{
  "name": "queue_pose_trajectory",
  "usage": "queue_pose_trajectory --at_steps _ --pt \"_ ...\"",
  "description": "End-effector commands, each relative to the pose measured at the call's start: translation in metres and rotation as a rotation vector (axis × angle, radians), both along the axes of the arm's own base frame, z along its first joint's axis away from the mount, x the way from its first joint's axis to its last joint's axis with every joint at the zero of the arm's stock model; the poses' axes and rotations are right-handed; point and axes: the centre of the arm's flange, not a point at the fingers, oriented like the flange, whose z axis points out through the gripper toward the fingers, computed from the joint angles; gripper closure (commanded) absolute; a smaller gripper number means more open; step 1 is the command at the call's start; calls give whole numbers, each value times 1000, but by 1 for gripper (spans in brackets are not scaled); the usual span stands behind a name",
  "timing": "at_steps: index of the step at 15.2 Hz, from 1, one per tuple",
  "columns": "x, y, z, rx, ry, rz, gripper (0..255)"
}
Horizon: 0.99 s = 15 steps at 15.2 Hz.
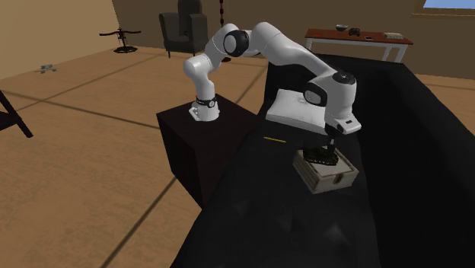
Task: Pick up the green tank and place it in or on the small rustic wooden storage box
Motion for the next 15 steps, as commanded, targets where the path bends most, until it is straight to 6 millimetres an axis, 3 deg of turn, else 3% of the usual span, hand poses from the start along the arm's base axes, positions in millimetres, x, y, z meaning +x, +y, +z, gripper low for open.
queue_pose_trajectory --at_steps 1,4,8,15 --pt "0 1 -2 0 1 1 0" --pt "0 0 0 0 1 1 0" --pt "-3 -9 49 0 1 1 0" --pt "-3 -9 49 0 1 1 0"
